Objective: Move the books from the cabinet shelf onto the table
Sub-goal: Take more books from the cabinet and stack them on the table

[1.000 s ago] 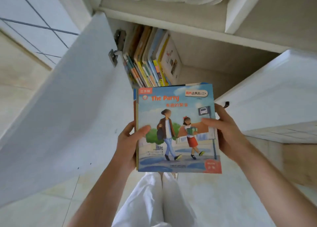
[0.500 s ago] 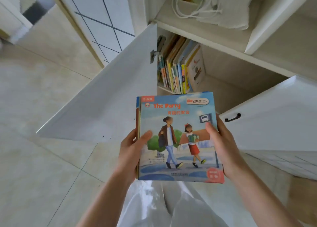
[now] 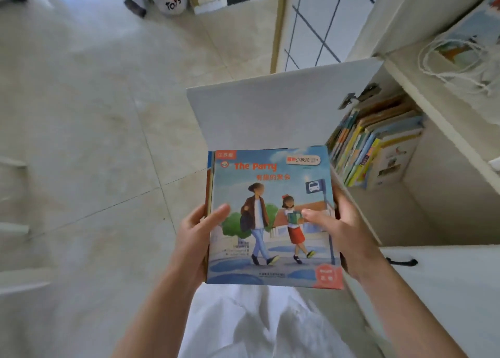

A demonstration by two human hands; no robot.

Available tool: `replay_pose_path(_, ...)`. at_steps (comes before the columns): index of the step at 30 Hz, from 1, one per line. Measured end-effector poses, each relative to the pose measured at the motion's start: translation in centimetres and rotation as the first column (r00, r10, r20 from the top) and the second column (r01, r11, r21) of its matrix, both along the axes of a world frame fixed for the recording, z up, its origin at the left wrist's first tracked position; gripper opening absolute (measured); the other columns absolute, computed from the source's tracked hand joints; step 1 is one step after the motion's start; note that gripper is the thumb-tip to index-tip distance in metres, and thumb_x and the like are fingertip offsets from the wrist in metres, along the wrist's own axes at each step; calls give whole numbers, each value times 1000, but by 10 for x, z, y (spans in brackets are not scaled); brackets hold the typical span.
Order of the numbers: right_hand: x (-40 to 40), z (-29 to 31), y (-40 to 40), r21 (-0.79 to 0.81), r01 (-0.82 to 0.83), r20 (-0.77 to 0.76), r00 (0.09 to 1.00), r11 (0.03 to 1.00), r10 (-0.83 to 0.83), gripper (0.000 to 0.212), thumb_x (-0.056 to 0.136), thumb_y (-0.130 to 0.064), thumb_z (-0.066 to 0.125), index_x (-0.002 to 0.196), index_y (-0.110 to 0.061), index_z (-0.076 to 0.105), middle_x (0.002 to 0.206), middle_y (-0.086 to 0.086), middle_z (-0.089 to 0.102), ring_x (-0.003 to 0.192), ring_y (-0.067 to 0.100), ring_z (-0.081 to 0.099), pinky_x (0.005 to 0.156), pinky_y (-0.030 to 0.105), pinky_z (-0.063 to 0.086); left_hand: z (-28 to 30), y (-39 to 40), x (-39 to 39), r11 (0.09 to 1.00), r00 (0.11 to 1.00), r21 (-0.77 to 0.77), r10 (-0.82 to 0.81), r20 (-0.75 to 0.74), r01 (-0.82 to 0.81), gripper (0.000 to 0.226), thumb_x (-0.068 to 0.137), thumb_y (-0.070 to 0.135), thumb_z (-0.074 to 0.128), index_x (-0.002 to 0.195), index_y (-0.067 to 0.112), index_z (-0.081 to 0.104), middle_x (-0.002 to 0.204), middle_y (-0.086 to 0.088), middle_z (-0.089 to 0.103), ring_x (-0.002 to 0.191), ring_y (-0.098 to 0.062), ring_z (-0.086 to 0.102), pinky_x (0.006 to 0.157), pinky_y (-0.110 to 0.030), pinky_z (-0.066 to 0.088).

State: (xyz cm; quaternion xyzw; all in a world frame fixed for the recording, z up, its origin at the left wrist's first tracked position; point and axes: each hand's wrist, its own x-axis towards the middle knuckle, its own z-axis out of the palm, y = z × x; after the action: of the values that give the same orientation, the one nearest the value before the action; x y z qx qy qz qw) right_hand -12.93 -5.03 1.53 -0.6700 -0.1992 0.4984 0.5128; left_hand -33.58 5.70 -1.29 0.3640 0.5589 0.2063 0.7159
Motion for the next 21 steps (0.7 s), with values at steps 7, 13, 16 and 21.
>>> replay_pose_path(7, -66, 2, 47, 3, -389, 6, 921, 921, 389, 58, 73, -15, 70, 124, -36, 52, 112, 3, 71, 101, 27, 70, 82, 49, 59, 14, -43, -89, 905, 907, 86, 420, -34, -416, 23, 88, 25, 66, 110, 19, 64, 93, -9, 77, 78, -34, 74, 67, -45, 60)
replay_pose_path(13, -166, 1, 74, -14, -681, 2, 732, 732, 681, 71, 73, -14, 75, 135, -27, 46, 112, 5, 70, 94, 25, 71, 68, 40, 60, 20, -99, -176, 704, 701, 179, 707, -87, -688, 18, 88, 24, 67, 106, 21, 65, 93, -3, 77, 80, -30, 74, 68, -44, 60)
replay_pose_path(16, -226, -1, 74, 12, -793, 18, 609, 609, 793, 67, 75, -5, 74, 134, -25, 48, 108, 5, 71, 87, 21, 73, 59, 30, 57, 16, -136, -217, 592, 565, 260, 806, -175, -763, 25, 82, 33, 74, 104, 25, 66, 95, 3, 75, 83, -25, 73, 67, -38, 61)
replay_pose_path(21, -332, -1, 44, 46, -896, 147, 444, 443, 884, 70, 70, -17, 69, 135, -28, 49, 109, -2, 72, 96, 18, 71, 73, 34, 60, 14, -202, -284, 381, 319, 341, 920, -227, -859, 46, 80, 29, 77, 118, 24, 52, 110, 3, 67, 93, -18, 69, 61, -20, 58)
